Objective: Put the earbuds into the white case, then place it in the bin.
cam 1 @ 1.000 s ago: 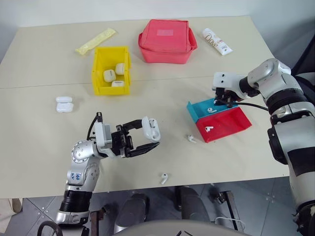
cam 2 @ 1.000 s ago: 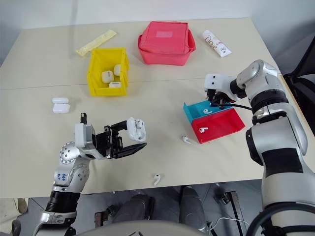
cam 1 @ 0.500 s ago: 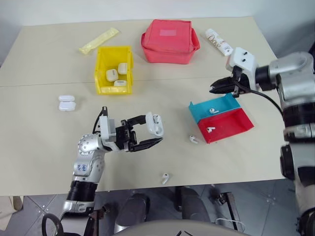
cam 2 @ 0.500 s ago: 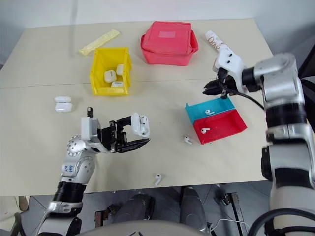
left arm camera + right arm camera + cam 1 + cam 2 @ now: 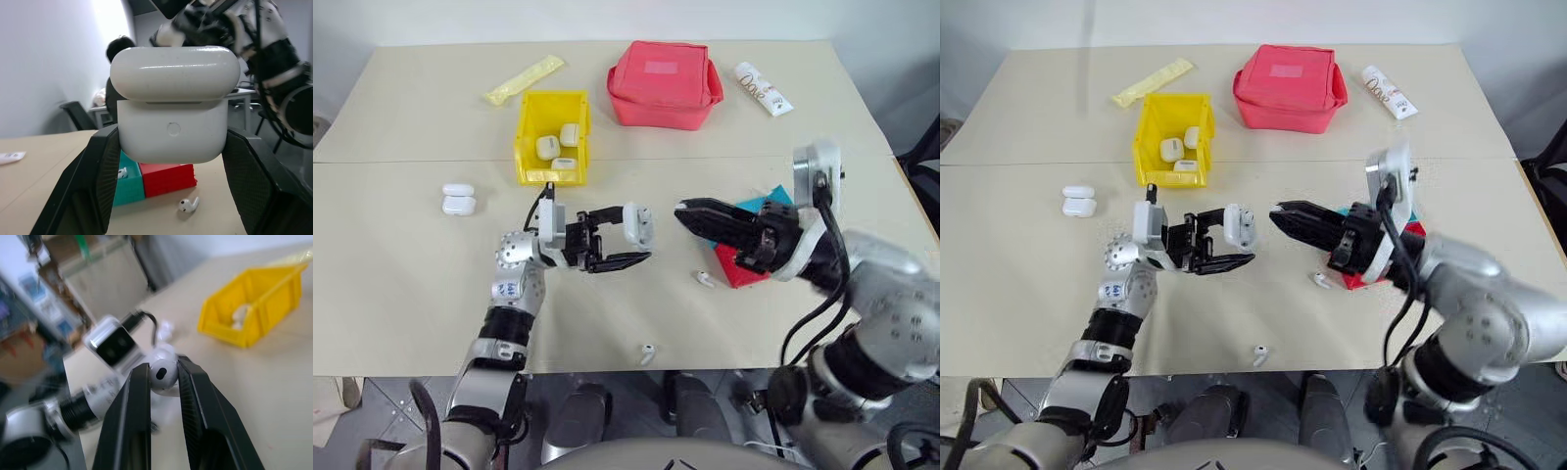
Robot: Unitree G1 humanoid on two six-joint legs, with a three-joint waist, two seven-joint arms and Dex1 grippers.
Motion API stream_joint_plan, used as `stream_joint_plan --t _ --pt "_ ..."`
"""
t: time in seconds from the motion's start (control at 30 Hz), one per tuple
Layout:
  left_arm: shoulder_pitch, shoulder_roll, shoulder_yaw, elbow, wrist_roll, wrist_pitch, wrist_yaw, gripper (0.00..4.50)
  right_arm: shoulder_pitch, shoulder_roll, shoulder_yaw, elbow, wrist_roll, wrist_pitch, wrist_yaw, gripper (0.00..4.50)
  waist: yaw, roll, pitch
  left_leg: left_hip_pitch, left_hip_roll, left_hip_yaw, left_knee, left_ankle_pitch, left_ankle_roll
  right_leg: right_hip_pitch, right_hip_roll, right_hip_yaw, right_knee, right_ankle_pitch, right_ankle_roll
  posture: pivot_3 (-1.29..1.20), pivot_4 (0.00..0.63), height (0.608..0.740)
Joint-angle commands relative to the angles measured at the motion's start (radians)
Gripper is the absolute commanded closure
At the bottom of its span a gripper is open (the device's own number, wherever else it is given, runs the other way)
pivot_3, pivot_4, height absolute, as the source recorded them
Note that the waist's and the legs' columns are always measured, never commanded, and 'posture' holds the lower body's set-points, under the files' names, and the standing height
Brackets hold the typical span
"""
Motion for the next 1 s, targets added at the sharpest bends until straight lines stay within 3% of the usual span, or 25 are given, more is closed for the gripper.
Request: stream_joint_plan --t 0.03,0.23,0.33,0.43,0.7,1.0 --pt "-0.050 -0.024 0.005 0.053 0.006 -0.029 -0.039 1.74 0.027 0.091 -0.069 -0.065 0.183 0.005 -0.205 4.06 -0.002 0.000 0.000 0.001 0.000 0.000 0.000 0.000 0.000 0.000 0.000 -0.001 0.001 0.000 0.000 0.00 0.150 0.740" --pt "-0.096 -0.052 0.012 0.137 0.017 -0.059 -0.084 1.74 0.085 0.210 -0.106 -0.054 0.523 0.005 -0.555 4.06 -0.019 0.000 0.000 0.001 0.000 0.000 -0.001 0.000 0.000 -0.003 0.000 0.000 0.005 -0.001 -0.001 0.00 0.150 0.740" --pt "-0.117 -0.062 0.027 0.167 0.018 -0.079 -0.089 1.74 0.217 0.011 0.070 0.023 0.950 -0.279 -0.911 4.06 -0.022 0.000 0.000 0.001 0.000 0.000 -0.003 0.000 0.000 -0.005 0.000 0.000 0.007 -0.001 -0.001 0.00 0.150 0.740" --pt "-0.130 -0.068 0.039 0.188 0.019 -0.096 -0.086 1.74 0.284 -0.199 0.226 0.031 1.220 -0.536 -1.134 4.06 -0.022 -0.001 0.000 0.001 -0.001 0.002 -0.003 0.001 0.001 -0.004 -0.001 -0.001 0.004 -0.001 -0.001 0.00 0.150 0.740" --pt "-0.127 -0.079 0.053 0.189 0.015 -0.107 -0.100 1.74 0.370 -0.459 0.430 -0.038 1.265 -0.874 -1.177 4.06 -0.018 -0.002 0.000 0.002 0.002 0.002 -0.003 0.000 0.002 0.002 0.001 -0.003 -0.005 0.000 0.001 0.00 0.150 0.740" --pt "-0.080 -0.082 0.032 0.109 -0.007 -0.066 -0.137 1.74 0.373 -0.579 0.515 -0.028 1.265 -0.999 -1.131 4.06 -0.016 -0.003 0.000 0.001 0.002 0.001 -0.002 0.000 0.003 0.004 0.001 -0.004 -0.007 0.000 0.001 0.00 0.150 0.740"
